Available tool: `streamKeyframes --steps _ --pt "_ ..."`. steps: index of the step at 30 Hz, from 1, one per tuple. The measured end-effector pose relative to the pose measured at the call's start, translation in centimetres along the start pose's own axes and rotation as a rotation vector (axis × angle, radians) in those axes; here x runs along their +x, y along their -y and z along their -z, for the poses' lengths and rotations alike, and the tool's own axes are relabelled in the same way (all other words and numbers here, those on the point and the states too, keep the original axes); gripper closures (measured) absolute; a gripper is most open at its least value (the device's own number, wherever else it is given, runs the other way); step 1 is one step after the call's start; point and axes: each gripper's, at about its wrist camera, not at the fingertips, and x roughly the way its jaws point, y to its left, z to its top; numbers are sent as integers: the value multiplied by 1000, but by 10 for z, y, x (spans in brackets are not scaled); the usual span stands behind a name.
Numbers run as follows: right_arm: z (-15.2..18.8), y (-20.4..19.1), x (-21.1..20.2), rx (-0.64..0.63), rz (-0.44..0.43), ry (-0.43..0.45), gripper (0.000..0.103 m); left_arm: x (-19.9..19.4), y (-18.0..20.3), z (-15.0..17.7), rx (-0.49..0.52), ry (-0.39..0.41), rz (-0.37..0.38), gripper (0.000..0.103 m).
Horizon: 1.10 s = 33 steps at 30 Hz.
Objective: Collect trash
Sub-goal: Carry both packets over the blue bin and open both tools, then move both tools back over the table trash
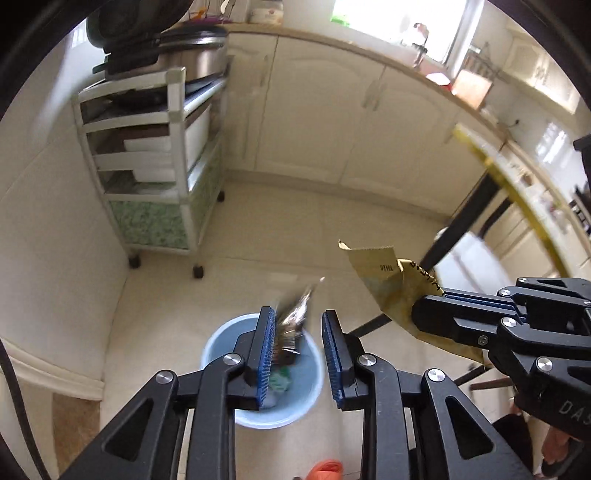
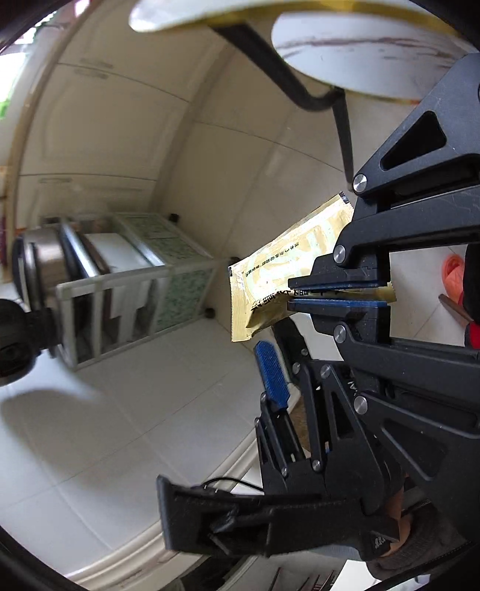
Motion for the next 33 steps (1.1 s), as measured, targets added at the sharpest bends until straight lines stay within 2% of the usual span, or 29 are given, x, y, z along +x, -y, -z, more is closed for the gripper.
streamKeyframes --steps 1,4,5,12,14,18,21,23,25,27,29,31,33 --pt "0 1 8 3 -5 -13 98 4 1 -1 1 -6 -21 78" --pt "-1 2 31 13 -15 -43 98 8 2 -3 -35 -4 -24 59" --pt "0 2 36 22 -26 -53 98 10 2 -1 -45 -2 -26 50" --pt "-2 3 62 47 -65 -84 97 17 -23 2 -99 -6 -62 46" --pt "-3 3 65 54 -78 -75 93 15 -29 1 -109 -2 -69 46" --pt "-7 3 65 80 -92 -68 74 0 -31 3 -123 11 -85 45" --pt "-3 -2 51 81 -81 -53 72 -17 -25 3 -114 41 -79 43" --pt "-3 -2 37 91 -62 -31 66 -29 -16 3 -97 58 -76 43" --pt "-2 -3 19 96 -26 -9 55 -41 -8 5 -82 78 -68 42" --pt "1 -4 -4 100 26 17 48 -56 -1 8 -63 98 -60 42" --pt "5 -5 -29 103 74 57 45 -73 9 10 -48 132 -45 41" --pt "11 -6 -57 106 92 94 35 -91 19 14 -30 166 -30 41" --pt "16 -7 -86 108 124 135 28 -111 32 16 -2 207 -15 36"
